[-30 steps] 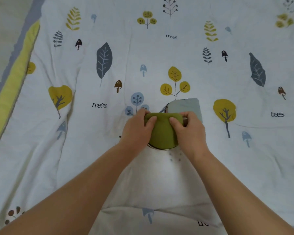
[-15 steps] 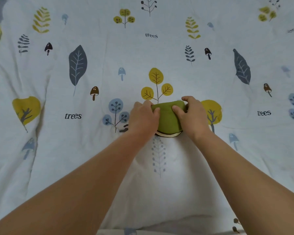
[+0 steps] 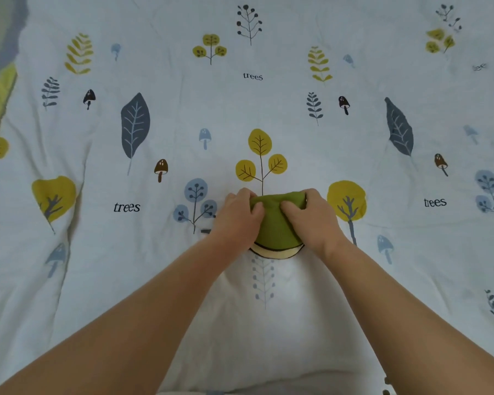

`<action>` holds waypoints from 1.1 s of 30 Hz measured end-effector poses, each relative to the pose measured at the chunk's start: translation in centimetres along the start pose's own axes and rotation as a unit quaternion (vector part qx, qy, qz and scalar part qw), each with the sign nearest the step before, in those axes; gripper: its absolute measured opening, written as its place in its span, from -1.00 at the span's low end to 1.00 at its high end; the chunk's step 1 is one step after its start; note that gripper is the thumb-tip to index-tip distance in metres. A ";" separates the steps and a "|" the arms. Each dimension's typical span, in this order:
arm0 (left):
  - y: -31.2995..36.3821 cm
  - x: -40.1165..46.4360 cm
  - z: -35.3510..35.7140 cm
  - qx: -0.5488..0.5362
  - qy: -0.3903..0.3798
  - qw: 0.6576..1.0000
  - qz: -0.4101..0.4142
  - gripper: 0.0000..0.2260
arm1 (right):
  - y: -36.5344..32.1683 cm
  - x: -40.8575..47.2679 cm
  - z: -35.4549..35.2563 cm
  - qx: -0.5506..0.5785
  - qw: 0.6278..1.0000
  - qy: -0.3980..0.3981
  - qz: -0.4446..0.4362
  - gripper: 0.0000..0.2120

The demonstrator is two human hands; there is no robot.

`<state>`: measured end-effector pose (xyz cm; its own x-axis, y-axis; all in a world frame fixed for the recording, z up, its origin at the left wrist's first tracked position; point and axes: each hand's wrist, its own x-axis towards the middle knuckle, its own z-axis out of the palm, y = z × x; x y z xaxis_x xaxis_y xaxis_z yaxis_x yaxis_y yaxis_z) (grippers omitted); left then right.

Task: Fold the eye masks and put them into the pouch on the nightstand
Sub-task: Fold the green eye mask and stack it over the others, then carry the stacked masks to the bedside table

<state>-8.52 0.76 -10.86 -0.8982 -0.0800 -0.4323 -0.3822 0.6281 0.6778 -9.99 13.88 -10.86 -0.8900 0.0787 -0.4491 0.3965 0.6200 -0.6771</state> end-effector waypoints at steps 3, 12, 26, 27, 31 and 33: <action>0.5 -2.3 -1.4 -0.002 -0.005 1.000 -0.003 -0.76 | -0.8 -2.3 -0.4 -0.009 1.000 -0.008 0.001 -0.79; 4.3 -10.2 -7.5 -0.012 0.014 1.000 0.025 -0.80 | -6.7 -10.4 -4.5 -0.031 0.997 -0.026 -0.066 -0.84; 8.5 -24.2 -17.9 -0.001 0.113 0.993 0.032 -0.74 | -17.7 -24.0 -8.7 -0.121 0.972 -0.065 -0.189 -0.82; 8.4 -25.0 -18.6 -0.002 0.121 0.992 0.031 -0.75 | -18.4 -24.9 -8.6 -0.124 0.970 -0.069 -0.196 -0.81; 7.4 -28.6 -21.5 -0.005 0.145 0.989 0.015 -0.75 | -21.3 -28.1 -7.3 -0.137 0.963 -0.085 -0.218 -0.77; 6.7 -30.4 -23.1 -0.010 0.157 0.987 0.012 -0.75 | -22.5 -29.8 -6.4 -0.136 0.959 -0.096 -0.230 -0.76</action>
<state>11.18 -10.51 20.50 -0.9292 -0.3028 -0.2120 -0.3607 0.6179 0.6986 6.14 2.60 21.51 -0.8883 -0.3813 -0.2562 -0.1249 0.7372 -0.6640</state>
